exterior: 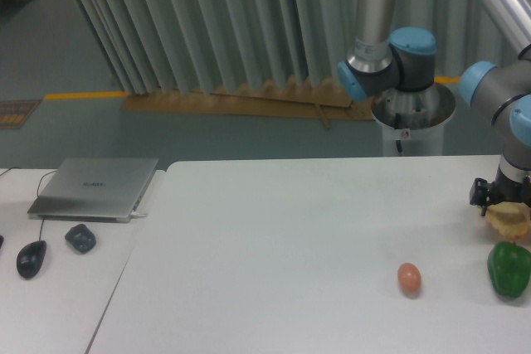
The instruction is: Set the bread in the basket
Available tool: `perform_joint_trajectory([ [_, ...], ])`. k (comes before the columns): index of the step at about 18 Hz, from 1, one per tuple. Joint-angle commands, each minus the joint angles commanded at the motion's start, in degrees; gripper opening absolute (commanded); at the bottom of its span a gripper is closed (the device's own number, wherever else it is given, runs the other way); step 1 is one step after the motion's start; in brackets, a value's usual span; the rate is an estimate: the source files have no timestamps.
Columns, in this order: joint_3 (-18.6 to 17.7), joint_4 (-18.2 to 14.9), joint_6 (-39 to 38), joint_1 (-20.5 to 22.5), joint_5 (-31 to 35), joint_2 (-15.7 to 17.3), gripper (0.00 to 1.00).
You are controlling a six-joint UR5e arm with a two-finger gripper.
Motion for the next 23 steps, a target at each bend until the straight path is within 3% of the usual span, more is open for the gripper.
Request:
perform_joint_trajectory([
  [1, 0.0, 0.0, 0.1, 0.0, 0.0, 0.1, 0.48],
  [3, 0.5, -0.1, 0.0, -0.6, 0.1, 0.2, 0.43],
  [12, 1.4, -0.9, 0.1, -2.0, -0.1, 1.0, 0.43],
  [18, 2.1, -3.8, 2.7, -4.6, -0.9, 4.3, 0.43],
  [20, 4.3, -7.3, 4.2, -5.1, -0.8, 4.7, 0.43],
  [23, 10.8, -14.4, 11.4, -5.1, -0.7, 4.7, 0.43],
])
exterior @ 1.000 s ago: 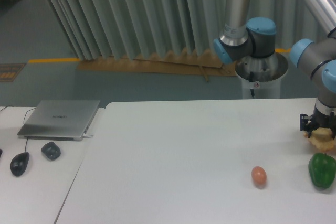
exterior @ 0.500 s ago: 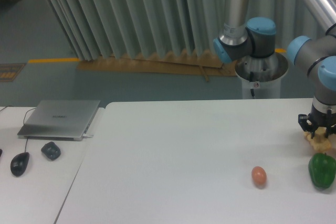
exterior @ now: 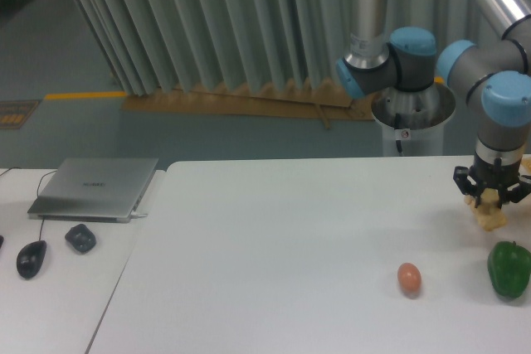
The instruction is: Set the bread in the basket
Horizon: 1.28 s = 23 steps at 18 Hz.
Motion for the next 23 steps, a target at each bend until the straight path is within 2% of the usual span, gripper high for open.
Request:
perform_joint_trajectory([
  [2, 3.1, -2.3, 4.5, 0.8, 0.0, 0.4, 0.43],
  [3, 3.5, -3.1, 6.8, 1.8, 0.3, 0.8, 0.43],
  [7, 3.6, -3.0, 16.7, 3.8, 0.4, 1.1, 0.43],
  [11, 3.9, -2.1, 28.2, 8.1, 0.4, 1.0, 0.43],
  [13, 4.8, 2.7, 29.5, 9.3, 0.4, 0.1, 0.43],
  [14, 4.8, 6.5, 29.5, 9.8, 0.2, -1.0, 0.43],
  [15, 4.8, 8.4, 29.5, 10.0, 0.2, -1.7, 0.43],
  [20, 4.4, 15.6, 29.5, 12.0, 0.4, -5.1, 0.43],
  [23, 4.6, 16.2, 29.6, 12.8, 0.3, -5.7, 0.43],
])
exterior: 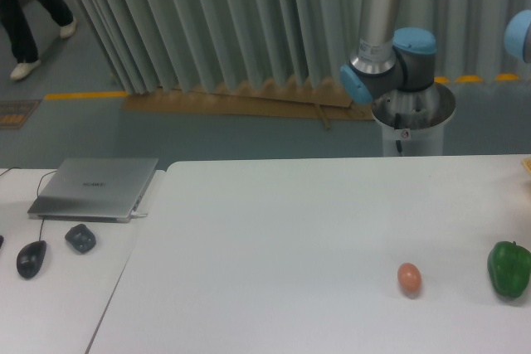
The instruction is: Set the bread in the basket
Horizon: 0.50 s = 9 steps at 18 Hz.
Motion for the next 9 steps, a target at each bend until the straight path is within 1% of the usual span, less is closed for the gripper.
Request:
perform_joint_trajectory([
  [2, 1.2, 0.7, 0.6, 0.0, 0.1, -1.2, 0.43],
  [3, 1.2, 1.0, 0.6, 0.0, 0.1, -1.8, 0.43],
  [6, 1.3, 4.1, 0.8, 1.2, 0.1, -3.6, 0.43],
  [8, 3.6, 5.1, 1.9, 2.9, 0.0, -7.1, 0.43],
  [9, 4.0, 5.5, 3.2, 3.2, 0.0, -7.7, 0.43],
])
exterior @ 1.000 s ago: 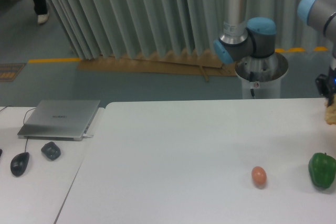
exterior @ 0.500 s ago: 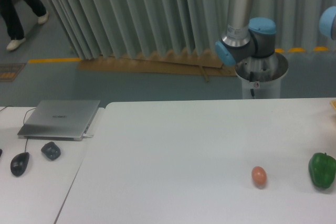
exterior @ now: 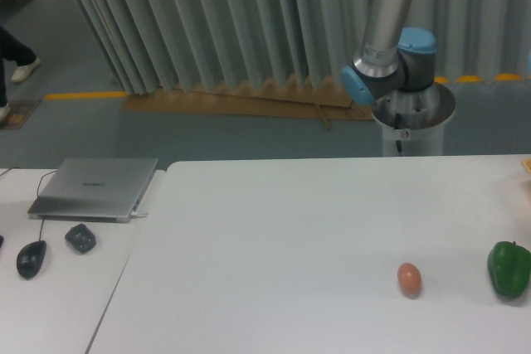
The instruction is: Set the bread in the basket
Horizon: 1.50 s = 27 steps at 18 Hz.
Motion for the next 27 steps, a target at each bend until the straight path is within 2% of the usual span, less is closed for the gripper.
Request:
perform_joint_trajectory([
  [6, -1.4, 0.1, 0.7, 0.2, 0.0, 0.9, 0.43],
  [8, -1.8, 0.1, 0.6, 0.2, 0.0, 1.0, 0.50],
  [9, -1.8, 0.2, 0.6, 0.2, 0.0, 1.0, 0.78],
  [10, -2.0, 0.2, 0.7, 0.1, 0.0, 1.0, 1.00],
  [18, -2.4, 0.2, 0.5, -0.3, 0.0, 1.6, 1.00],
  [22, -3.9, -0.3, 0.4, -0.6, -0.1, 5.3, 1.00],
  [27, -6.3, -2.5, -2.7, -5.7, -0.2, 8.5, 1.00],
])
